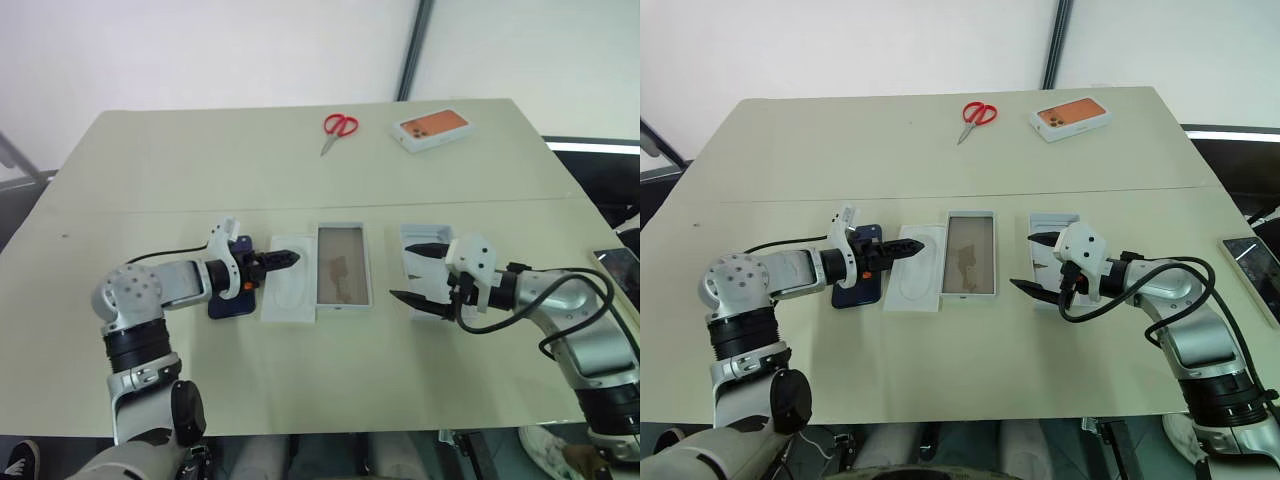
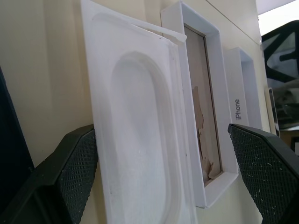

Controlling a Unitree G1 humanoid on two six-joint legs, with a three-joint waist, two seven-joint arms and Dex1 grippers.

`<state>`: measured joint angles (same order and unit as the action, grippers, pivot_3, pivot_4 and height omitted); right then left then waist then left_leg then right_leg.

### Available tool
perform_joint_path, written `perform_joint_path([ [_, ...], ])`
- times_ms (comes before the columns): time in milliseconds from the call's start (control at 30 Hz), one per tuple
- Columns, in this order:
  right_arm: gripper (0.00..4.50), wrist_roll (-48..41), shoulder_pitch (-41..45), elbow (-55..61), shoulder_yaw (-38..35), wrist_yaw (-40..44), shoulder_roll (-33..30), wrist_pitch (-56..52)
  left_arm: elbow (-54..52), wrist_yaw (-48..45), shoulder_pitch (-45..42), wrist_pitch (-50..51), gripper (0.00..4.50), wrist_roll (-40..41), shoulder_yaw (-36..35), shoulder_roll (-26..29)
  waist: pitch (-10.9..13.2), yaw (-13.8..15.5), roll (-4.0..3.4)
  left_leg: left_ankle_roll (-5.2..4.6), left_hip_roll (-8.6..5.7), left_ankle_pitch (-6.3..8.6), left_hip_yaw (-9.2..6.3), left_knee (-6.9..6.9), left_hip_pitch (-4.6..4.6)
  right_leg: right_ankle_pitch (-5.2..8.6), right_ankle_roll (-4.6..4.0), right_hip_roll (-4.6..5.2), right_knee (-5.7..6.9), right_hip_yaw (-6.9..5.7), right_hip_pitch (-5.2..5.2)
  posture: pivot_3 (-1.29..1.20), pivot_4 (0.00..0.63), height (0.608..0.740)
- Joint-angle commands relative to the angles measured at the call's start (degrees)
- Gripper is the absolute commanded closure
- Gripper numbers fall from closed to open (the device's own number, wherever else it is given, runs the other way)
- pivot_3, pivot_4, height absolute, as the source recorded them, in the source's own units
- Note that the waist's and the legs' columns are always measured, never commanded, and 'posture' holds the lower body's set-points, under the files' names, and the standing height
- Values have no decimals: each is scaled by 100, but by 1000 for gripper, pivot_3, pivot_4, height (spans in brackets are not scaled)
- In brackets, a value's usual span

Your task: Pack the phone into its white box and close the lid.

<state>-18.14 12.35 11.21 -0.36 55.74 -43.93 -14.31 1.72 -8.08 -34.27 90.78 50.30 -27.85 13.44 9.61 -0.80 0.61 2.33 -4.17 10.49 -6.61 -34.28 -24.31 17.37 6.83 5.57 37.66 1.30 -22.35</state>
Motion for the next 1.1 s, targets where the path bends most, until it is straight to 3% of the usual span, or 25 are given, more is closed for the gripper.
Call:
perform_joint_path([
  [33, 0, -3, 33, 109, -136, -48, 0, 60, 223, 239, 207, 172, 866, -88, -8, 94, -3, 2, 0, 1, 0, 0, 0, 0, 0, 0, 0, 0, 0, 1, 0, 0, 150, 740],
  [267, 0, -5, 69, 103, -115, -92, 28, 62, 302, 396, 273, 172, 4428, 121, -85, 170, -3, 26, 1, 2, -2, 1, -1, -3, -1, 0, 0, 1, 0, 1, 1, 0, 150, 740],
  [633, 0, -32, 78, 133, -73, -150, 101, 49, 408, 691, 252, 172, 4478, 444, -345, 227, -4, 14, 0, 3, -1, 3, 0, -3, 0, 0, 0, 1, 0, 2, 1, 0, 150, 740],
  [867, 0, -206, -15, 575, 388, -148, 483, -349, 588, 762, -848, 154, 4478, 998, -1635, 61, 3, 27, 19, 5, 0, 2, -5, -9, -12, 0, 1, -1, 5, -1, -10, 0, 150, 740],
  [1100, 0, 161, 662, 299, 1169, -200, 1030, -481, 366, 380, -913, 22, 4478, 532, -455, 972, 2, -25, 22, 21, 0, 8, 1, -16, -12, 3, 4, -3, 27, 8, -25, 0, 150, 740],
])
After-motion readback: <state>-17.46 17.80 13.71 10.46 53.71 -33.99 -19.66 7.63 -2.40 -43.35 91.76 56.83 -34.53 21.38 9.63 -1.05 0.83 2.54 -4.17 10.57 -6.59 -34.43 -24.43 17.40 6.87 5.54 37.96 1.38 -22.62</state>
